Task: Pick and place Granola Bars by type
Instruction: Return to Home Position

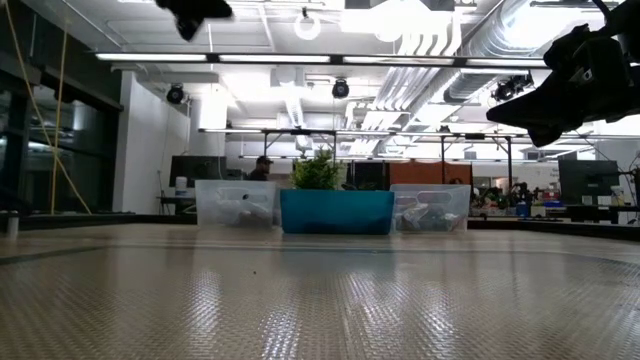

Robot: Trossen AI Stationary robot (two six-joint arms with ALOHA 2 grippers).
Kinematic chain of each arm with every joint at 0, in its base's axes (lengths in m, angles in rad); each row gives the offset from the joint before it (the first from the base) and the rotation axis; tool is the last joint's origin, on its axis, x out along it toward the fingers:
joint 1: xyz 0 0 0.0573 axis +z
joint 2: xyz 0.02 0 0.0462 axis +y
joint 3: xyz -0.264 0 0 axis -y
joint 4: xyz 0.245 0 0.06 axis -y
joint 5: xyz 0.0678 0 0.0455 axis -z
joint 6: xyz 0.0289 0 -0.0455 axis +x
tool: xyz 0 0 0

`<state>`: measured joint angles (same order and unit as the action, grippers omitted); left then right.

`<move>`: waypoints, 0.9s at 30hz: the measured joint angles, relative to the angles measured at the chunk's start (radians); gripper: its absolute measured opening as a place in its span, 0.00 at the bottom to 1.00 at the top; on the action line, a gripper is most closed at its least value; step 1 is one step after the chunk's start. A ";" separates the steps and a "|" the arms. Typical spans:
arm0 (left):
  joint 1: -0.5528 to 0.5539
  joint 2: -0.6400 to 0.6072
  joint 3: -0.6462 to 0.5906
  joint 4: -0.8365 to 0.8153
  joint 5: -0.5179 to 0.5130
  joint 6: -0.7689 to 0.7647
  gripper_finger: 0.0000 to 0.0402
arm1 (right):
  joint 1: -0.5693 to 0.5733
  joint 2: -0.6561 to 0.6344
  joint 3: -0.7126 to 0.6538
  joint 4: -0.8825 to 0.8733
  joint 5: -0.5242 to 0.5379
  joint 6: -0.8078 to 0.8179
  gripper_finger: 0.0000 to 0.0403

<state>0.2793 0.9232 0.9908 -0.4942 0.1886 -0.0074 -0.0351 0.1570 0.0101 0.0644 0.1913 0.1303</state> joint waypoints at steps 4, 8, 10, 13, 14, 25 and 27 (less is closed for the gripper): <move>-0.073 -0.142 -0.037 -0.023 -0.022 -0.030 0.01 | 0.000 0.000 0.000 0.000 0.000 0.000 0.00; -0.140 -0.265 -0.075 -0.068 -0.051 -0.076 0.01 | 0.000 0.000 0.000 0.000 0.000 0.000 0.00; -0.177 -0.330 -0.118 -0.078 -0.090 -0.079 0.00 | 0.000 0.000 0.000 0.000 0.000 0.000 0.00; -0.215 -0.445 -0.206 -0.078 -0.143 -0.094 0.00 | 0.000 0.000 0.000 0.000 0.000 0.000 0.00; -0.221 -0.483 -0.237 -0.077 -0.146 -0.104 0.00 | 0.000 0.000 0.000 0.000 0.000 0.000 0.00; -0.228 -0.773 -0.504 -0.049 -0.036 -0.117 0.00 | 0.000 0.000 0.000 0.000 0.000 0.000 0.00; -0.228 -0.813 -0.563 0.005 0.013 -0.125 0.00 | 0.000 0.000 0.000 0.000 0.000 0.000 0.00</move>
<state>0.0517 0.1106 0.4281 -0.4895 0.2014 -0.1327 -0.0349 0.1570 0.0103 0.0643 0.1913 0.1303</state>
